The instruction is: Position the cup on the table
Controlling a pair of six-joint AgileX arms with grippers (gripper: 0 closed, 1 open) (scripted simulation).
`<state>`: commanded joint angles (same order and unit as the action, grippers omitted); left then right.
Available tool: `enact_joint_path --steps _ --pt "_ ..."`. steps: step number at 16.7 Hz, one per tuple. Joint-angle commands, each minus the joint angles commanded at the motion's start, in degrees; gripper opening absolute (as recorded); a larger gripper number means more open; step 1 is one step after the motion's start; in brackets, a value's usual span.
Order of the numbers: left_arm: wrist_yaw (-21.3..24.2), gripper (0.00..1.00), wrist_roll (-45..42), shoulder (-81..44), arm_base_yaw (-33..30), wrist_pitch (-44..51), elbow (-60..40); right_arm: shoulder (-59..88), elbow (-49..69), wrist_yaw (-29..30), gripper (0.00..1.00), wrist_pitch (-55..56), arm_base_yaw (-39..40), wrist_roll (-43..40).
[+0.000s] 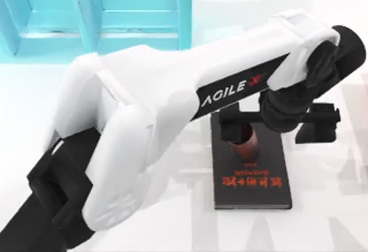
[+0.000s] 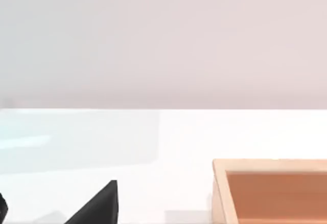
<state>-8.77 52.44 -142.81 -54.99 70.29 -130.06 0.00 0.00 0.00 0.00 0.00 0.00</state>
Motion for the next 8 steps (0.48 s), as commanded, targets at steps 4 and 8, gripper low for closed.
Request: enact_joint_path --steps 4,8 --pt "0.00 0.62 0.00 0.00 0.00 0.00 0.00 0.00 0.00 0.00 1.00 0.00 0.00 0.00" --pt "0.00 0.32 0.00 0.00 0.00 0.00 0.00 0.00 0.00 0.00 1.00 0.00 0.00 0.00"
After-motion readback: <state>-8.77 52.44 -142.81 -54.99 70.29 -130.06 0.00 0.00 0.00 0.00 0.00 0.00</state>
